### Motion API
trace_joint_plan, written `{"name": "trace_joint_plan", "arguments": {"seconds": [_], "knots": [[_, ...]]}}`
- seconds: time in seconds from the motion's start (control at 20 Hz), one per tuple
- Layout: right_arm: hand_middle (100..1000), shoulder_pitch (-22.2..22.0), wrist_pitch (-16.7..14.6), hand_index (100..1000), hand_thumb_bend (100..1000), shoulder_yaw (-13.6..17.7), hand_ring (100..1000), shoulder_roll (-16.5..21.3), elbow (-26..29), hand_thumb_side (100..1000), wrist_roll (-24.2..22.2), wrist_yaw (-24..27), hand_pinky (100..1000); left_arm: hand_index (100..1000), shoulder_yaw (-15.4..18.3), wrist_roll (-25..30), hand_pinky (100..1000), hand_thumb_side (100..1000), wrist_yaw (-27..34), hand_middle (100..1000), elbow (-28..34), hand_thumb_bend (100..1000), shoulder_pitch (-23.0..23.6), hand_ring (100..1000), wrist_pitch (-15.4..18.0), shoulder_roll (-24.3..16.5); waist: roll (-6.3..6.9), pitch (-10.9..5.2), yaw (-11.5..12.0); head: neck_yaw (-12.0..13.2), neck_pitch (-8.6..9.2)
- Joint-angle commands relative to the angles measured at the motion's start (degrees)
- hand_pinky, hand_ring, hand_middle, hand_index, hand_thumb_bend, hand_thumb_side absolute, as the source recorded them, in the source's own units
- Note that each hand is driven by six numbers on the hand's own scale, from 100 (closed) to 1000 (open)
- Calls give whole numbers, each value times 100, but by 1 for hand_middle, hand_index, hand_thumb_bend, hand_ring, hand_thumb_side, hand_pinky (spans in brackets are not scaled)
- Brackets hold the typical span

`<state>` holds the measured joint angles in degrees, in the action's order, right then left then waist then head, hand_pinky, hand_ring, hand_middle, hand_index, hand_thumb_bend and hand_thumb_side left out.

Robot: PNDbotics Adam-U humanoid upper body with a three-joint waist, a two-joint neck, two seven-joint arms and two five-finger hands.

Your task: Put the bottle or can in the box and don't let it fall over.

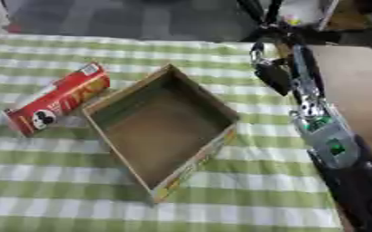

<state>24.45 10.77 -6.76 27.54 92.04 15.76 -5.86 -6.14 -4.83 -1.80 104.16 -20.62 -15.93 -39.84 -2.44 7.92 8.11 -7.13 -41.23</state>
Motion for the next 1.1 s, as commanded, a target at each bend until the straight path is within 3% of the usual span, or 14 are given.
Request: {"name": "trace_joint_plan", "arguments": {"seconds": [0.05,1.1], "knots": [[995,92,16,1000,100,28,995,127,55,494,6,-34,708,811,52,33,657,510,16,813,44,365,-45,762,-34,-190,-3,3,-9,17,48],[992,107,32,1000,100,2,991,107,49,491,-14,-47,706,824,-505,929,683,516,-485,823,-330,402,-331,784,-387,-350,-5,7,-54,62,67]]}}
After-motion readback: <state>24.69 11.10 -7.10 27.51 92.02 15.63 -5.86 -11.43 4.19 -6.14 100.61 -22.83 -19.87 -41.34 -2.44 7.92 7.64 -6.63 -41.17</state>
